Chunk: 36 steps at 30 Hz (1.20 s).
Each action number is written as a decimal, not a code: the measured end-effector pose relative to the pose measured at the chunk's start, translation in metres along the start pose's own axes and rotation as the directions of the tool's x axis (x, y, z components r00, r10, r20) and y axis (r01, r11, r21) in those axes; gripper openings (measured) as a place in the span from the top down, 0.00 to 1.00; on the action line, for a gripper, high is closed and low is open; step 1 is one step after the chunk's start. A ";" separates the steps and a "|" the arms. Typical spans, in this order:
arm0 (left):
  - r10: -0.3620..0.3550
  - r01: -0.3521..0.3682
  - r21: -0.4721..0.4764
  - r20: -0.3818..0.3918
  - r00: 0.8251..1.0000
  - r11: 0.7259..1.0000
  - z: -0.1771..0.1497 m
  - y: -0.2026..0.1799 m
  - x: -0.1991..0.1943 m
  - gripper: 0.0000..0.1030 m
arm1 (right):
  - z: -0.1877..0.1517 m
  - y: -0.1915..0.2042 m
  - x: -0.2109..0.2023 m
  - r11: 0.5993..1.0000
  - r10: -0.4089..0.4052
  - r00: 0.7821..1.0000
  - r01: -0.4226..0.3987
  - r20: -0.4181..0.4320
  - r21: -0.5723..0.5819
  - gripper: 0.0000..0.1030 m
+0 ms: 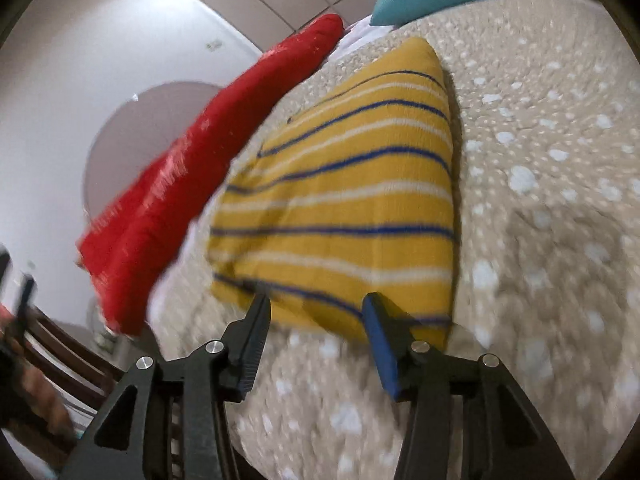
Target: Fold small clothes
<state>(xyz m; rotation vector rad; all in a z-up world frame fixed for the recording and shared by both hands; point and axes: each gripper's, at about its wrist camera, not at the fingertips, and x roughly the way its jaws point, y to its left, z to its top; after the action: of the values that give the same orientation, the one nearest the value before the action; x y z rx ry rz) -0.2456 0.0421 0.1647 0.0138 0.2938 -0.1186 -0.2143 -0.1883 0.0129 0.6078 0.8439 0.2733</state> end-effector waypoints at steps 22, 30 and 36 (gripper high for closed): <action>-0.028 0.088 0.183 -0.306 0.952 0.979 -0.074 -0.066 0.001 0.00 | -0.062 0.059 -0.099 0.836 -0.460 0.854 0.509 0.242 -0.206 0.28; -0.095 0.163 0.156 -0.370 0.924 0.974 -0.087 -0.071 0.002 0.00 | -0.064 0.050 -0.090 0.815 -0.522 0.829 0.554 0.200 -0.169 0.27; -0.104 0.167 0.127 -0.396 0.912 0.978 -0.089 -0.067 0.007 0.00 | -0.063 0.033 -0.091 0.810 -0.560 0.812 0.578 0.164 -0.101 0.27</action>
<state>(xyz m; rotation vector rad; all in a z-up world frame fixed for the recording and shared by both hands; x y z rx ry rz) -0.2731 -0.0226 0.0774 0.1770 0.6828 -0.2794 -0.3207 -0.1790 0.0569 0.2065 0.8364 -0.2543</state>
